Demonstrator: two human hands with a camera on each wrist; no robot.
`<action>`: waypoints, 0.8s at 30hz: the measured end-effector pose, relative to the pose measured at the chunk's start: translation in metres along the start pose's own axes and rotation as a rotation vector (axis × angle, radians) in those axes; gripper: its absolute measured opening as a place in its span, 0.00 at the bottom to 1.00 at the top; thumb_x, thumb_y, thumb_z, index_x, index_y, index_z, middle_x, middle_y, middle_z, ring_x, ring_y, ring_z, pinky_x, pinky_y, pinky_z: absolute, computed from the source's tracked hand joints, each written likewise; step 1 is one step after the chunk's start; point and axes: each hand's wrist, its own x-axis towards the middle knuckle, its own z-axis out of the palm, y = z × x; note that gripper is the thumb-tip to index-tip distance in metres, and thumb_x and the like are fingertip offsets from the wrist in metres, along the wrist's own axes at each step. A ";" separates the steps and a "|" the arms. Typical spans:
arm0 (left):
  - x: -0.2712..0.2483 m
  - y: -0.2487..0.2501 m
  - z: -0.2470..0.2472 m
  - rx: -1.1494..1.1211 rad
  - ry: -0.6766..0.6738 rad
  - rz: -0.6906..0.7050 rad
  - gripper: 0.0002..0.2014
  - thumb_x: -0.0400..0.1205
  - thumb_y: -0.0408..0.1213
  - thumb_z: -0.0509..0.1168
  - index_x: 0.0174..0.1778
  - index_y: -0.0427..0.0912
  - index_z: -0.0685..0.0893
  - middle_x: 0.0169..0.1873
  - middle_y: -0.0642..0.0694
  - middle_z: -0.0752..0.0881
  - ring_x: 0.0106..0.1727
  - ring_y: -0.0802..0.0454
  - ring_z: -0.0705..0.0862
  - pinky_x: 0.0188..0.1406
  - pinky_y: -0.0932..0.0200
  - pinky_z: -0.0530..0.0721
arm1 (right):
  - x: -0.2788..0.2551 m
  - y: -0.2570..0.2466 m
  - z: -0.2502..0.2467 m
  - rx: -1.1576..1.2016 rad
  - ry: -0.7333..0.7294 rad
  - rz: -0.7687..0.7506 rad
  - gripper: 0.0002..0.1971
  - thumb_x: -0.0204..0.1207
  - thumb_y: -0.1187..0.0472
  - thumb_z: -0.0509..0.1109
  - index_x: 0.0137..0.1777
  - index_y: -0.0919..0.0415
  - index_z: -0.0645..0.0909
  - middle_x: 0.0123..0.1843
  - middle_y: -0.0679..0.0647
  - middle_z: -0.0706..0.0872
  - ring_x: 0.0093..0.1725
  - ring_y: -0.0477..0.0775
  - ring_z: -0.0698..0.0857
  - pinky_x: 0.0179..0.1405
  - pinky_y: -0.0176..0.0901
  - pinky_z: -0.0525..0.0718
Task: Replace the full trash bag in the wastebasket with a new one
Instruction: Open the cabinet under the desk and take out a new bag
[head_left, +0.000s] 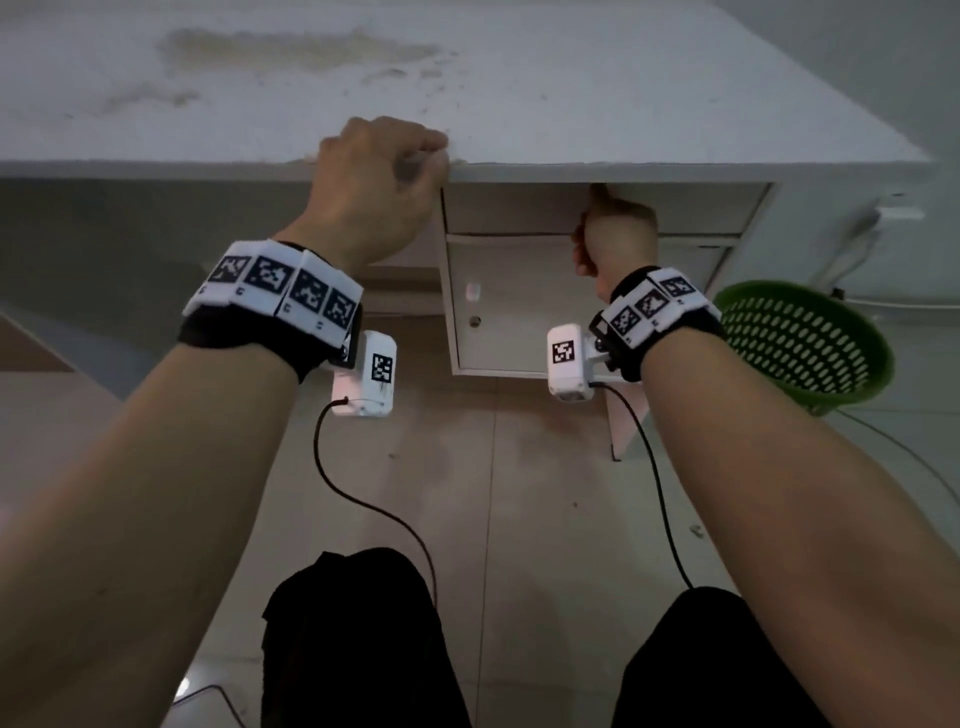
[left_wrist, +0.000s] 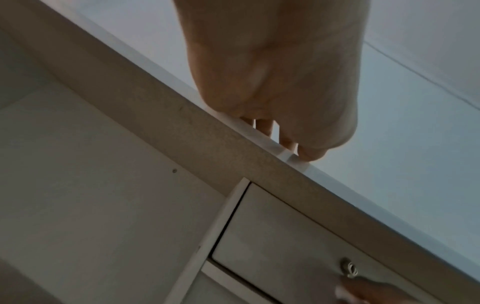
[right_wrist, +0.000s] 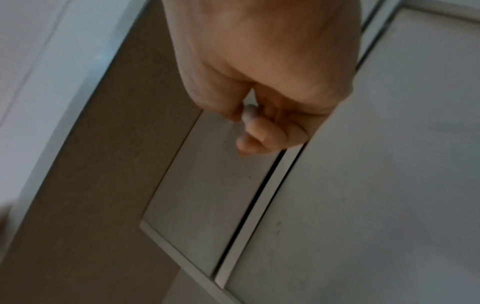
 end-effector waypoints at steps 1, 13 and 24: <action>0.000 -0.001 -0.002 -0.015 -0.023 -0.012 0.19 0.87 0.51 0.57 0.69 0.51 0.85 0.64 0.52 0.86 0.61 0.54 0.83 0.66 0.58 0.80 | -0.005 0.001 -0.002 0.010 0.001 -0.002 0.19 0.83 0.51 0.61 0.33 0.60 0.78 0.24 0.57 0.80 0.18 0.53 0.73 0.18 0.36 0.68; 0.006 -0.010 -0.010 -0.124 -0.060 -0.072 0.17 0.90 0.45 0.53 0.62 0.51 0.87 0.52 0.42 0.89 0.48 0.42 0.84 0.44 0.58 0.77 | -0.013 0.012 0.006 -0.071 0.024 -0.041 0.23 0.82 0.42 0.59 0.39 0.60 0.79 0.32 0.59 0.84 0.19 0.54 0.76 0.17 0.36 0.73; 0.008 -0.010 -0.005 -0.106 -0.024 -0.053 0.17 0.87 0.47 0.53 0.60 0.54 0.87 0.54 0.55 0.85 0.56 0.56 0.80 0.63 0.55 0.77 | -0.004 0.012 0.013 -0.155 0.207 -0.221 0.20 0.81 0.53 0.62 0.27 0.55 0.67 0.30 0.57 0.80 0.38 0.66 0.86 0.40 0.59 0.87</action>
